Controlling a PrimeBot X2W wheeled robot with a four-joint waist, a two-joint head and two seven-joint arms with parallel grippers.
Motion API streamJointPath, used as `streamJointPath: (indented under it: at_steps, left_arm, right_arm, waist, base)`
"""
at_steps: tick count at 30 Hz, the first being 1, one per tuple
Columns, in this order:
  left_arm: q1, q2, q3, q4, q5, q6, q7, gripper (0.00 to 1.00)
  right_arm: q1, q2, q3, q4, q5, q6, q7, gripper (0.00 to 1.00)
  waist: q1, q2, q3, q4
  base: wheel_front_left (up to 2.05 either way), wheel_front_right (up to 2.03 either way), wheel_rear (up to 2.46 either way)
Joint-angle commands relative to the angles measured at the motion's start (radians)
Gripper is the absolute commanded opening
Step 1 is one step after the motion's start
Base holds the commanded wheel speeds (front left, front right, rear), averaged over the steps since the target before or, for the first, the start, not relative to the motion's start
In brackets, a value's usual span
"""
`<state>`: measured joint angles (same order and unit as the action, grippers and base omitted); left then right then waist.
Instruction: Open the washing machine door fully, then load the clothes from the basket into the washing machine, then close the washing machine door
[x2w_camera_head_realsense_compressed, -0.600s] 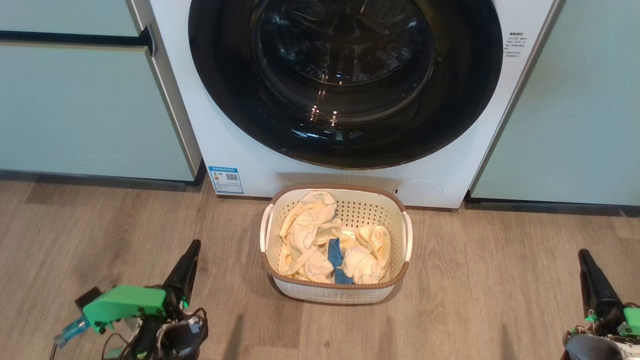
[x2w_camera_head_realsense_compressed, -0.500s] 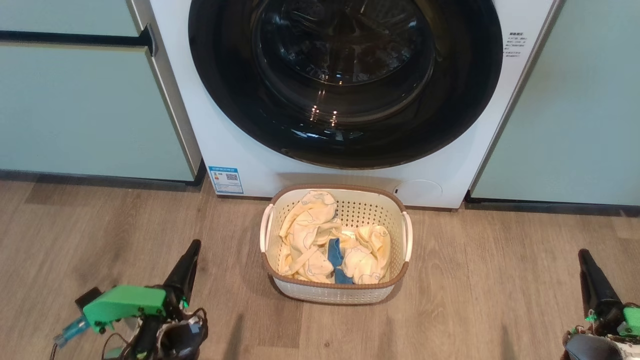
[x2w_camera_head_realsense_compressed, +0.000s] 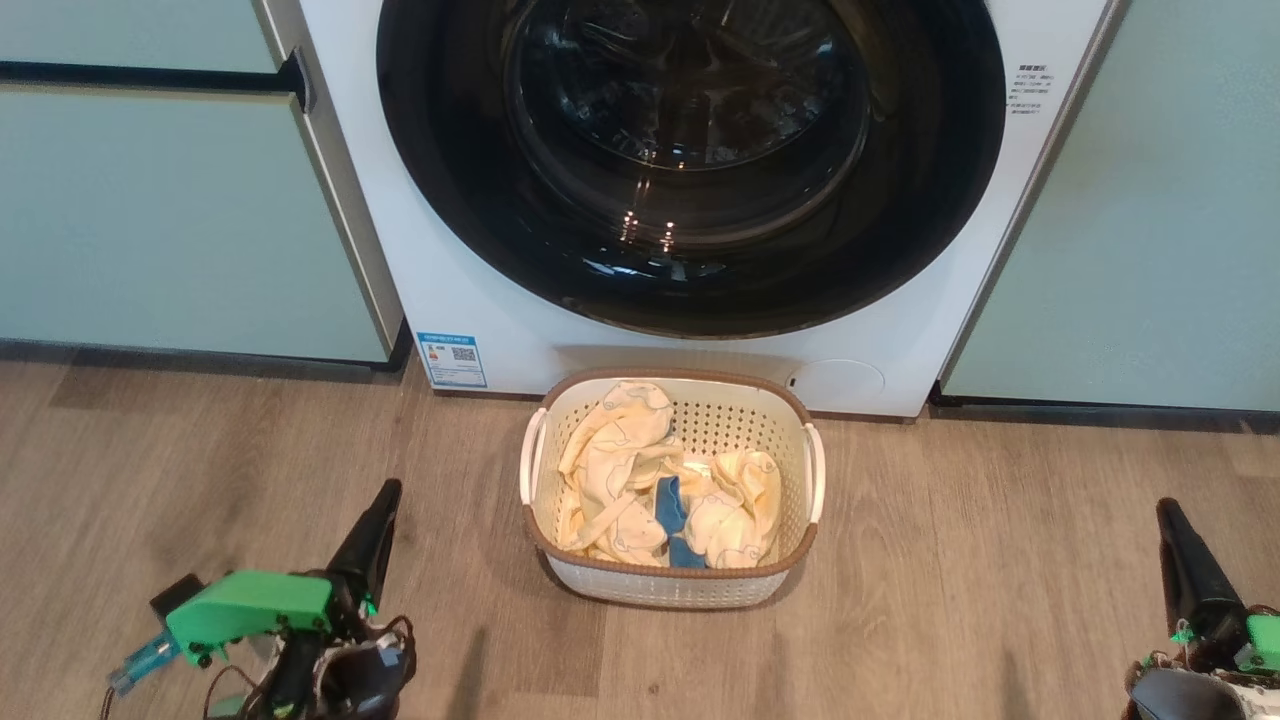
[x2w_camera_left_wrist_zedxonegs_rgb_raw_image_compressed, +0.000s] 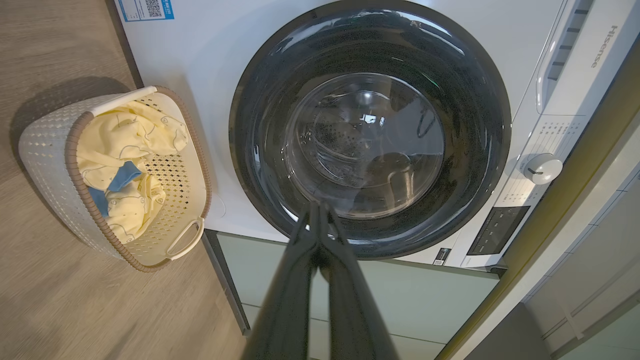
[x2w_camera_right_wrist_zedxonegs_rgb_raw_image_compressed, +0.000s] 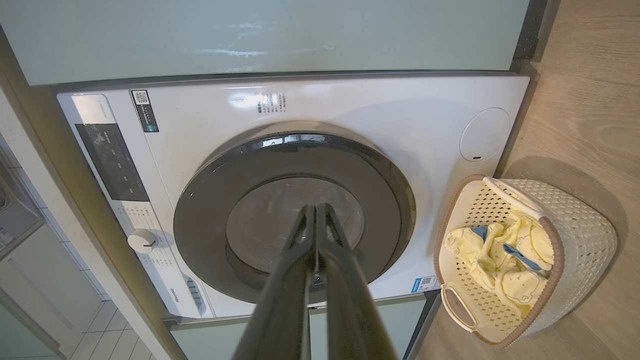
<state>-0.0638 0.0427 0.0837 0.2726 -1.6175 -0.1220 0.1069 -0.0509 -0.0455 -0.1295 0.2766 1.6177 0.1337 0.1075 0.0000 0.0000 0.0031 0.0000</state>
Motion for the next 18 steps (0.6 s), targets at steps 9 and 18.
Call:
streamJointPath:
  at_steps: [9,18]
  left_arm:
    - [-0.044,0.008,0.030,-0.028,0.009,-0.009,0.006,0.00]
    - [0.000,-0.001,0.000,0.003,0.000,0.001,0.000,1.00]
  right_arm:
    - [-0.057,-0.005,0.016,-0.032,-0.009,-0.003,0.006,0.00]
    - [0.000,0.000,0.001,0.003,0.000,0.000,0.000,1.00]
  waist:
    - [0.0000,0.0000,0.000,0.000]
    - [0.0000,0.0000,0.000,0.000]
  base:
    - [0.00,0.00,0.00]
    - [0.00,0.00,0.00]
